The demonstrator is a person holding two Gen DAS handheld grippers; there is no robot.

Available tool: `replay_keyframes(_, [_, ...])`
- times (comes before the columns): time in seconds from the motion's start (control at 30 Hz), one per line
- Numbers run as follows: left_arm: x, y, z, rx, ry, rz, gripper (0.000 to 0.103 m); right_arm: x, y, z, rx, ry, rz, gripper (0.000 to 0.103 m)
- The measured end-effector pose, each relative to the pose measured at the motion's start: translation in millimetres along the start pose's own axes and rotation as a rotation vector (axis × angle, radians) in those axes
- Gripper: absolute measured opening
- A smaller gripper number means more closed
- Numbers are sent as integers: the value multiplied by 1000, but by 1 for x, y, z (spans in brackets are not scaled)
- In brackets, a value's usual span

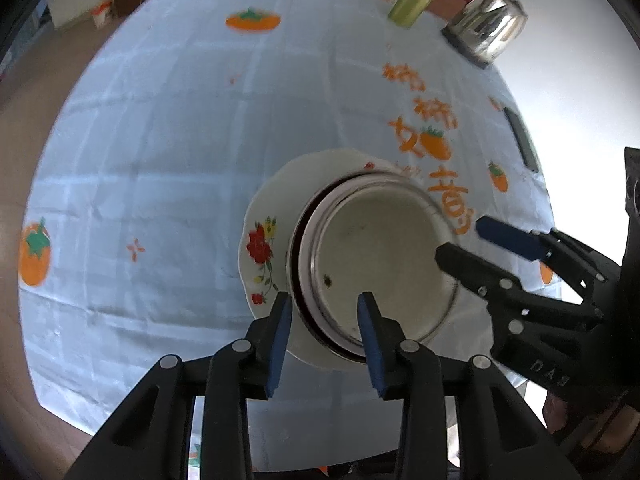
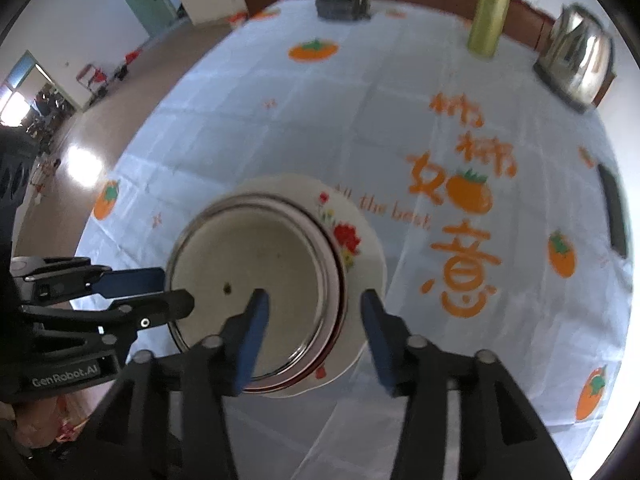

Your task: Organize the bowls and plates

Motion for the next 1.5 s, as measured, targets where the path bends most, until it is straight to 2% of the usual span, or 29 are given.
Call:
replay_keyframes(0.1, [11, -3, 25, 109, 30, -59, 39, 1, 1, 29, 99, -66, -8, 55])
replay_keyframes(0.13, [14, -4, 32, 151, 42, -80, 43, 1, 0, 40, 147, -90, -10, 57])
replay_keyframes(0.2, [21, -8, 47, 227, 70, -119, 51, 0, -2, 65, 253, -150, -20, 66])
replay_keyframes(0.27, [26, -13, 62, 295, 80, -151, 51, -2, -5, 83, 326, -186, -34, 74])
replay_keyframes(0.37, [29, -16, 75, 336, 69, -168, 54, -6, -12, 108, 415, -211, -54, 76])
replay_keyframes(0.47, [27, -17, 87, 371, 52, -163, 56, -9, -12, 119, 438, -229, -58, 80])
replay_keyframes(0.7, [27, -24, 101, 443, 63, -169, 56, -15, -19, 137, 484, -250, -63, 82])
replay_keyframes(1.5, [27, -24, 117, 484, 75, -167, 56, -22, -16, 147, 523, -236, -56, 88])
Point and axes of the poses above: each gripper's, at about its wrist camera, not at the fingertips, and z roughly against the way its jaws point, x to its right, y to its top, the point moved 1 cm from there along -z, roughly the way its jaws point, and after that the axes turned 13 degrees about z, right-handed, at the moved point
